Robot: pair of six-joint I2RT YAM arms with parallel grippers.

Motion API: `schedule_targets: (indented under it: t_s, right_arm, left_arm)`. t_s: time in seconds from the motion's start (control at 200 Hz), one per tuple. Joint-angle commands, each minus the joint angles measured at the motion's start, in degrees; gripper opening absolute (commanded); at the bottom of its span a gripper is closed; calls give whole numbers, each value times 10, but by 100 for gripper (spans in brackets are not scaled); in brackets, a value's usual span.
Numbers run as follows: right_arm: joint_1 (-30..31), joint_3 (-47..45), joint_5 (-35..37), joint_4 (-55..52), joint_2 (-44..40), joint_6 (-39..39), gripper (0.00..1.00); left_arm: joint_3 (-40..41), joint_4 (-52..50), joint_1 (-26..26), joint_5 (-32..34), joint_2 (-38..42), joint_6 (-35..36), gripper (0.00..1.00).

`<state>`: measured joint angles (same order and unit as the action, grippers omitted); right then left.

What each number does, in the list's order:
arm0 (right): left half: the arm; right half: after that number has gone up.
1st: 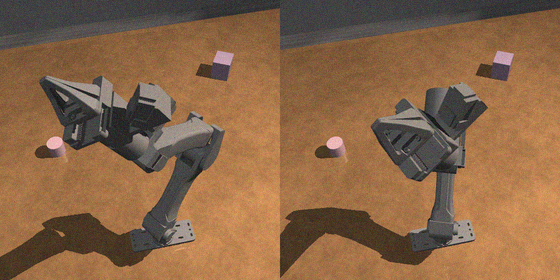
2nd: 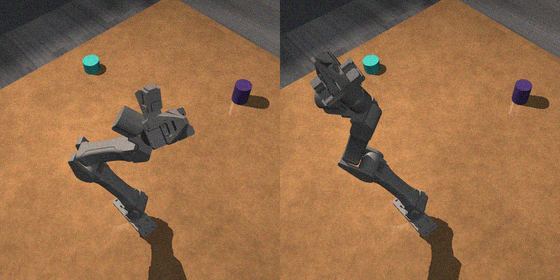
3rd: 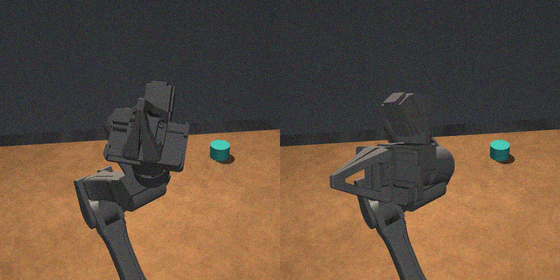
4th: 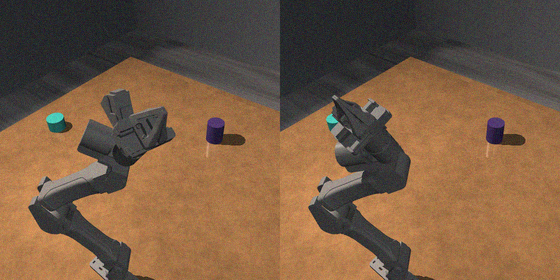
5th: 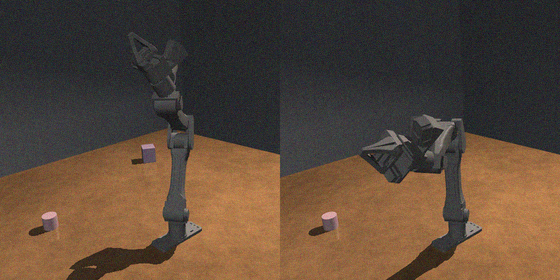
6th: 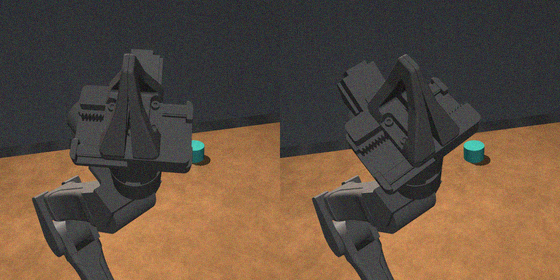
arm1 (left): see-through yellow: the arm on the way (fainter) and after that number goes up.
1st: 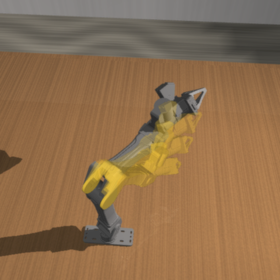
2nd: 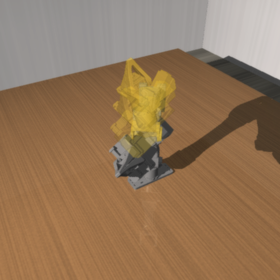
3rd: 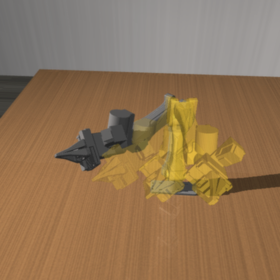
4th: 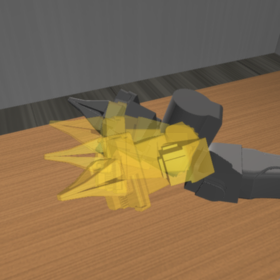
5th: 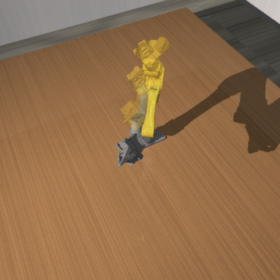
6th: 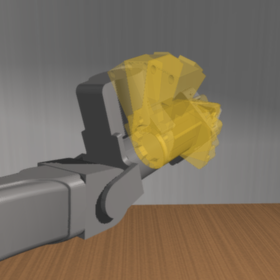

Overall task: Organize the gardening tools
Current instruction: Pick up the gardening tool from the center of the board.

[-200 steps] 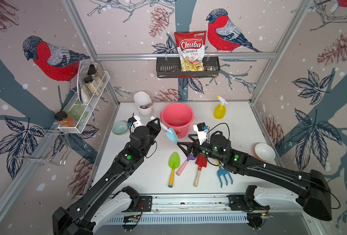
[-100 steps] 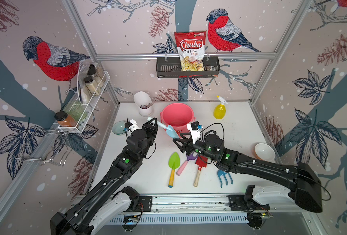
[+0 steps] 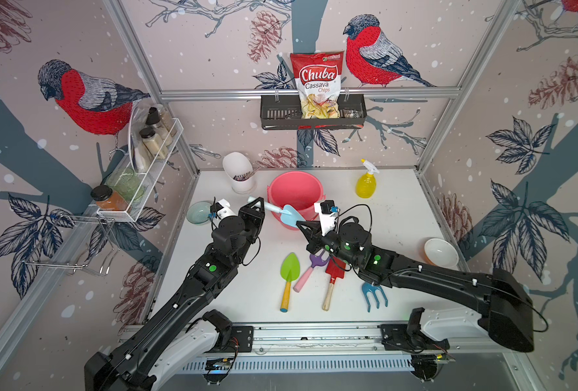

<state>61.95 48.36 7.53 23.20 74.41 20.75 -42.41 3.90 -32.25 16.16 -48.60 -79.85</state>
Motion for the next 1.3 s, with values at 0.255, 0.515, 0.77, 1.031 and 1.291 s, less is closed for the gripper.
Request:
schedule_targets:
  t_s: [0.255,0.515,0.77,1.031,1.291]
  right_arm:
    - [-26,92,60,-212,-55,-51,0]
    - [-92,261,70,-468,-46,-112,0]
    - [-104,385,38,-615,-1,-119,0]
    - [-78,471,22,-719,38,-129,0]
    - [-62,504,8,-768,44,-136,0]
  left_arm:
    - [-101,-48,2,-58,-26,274,67]
    - [-195,-137,0,-126,-63,722,71]
    - [-173,-163,-72,-64,-56,1009,76]
    - [-114,-115,-107,-66,-18,1126,73]
    - [-85,-92,-110,-93,0,1177,72]
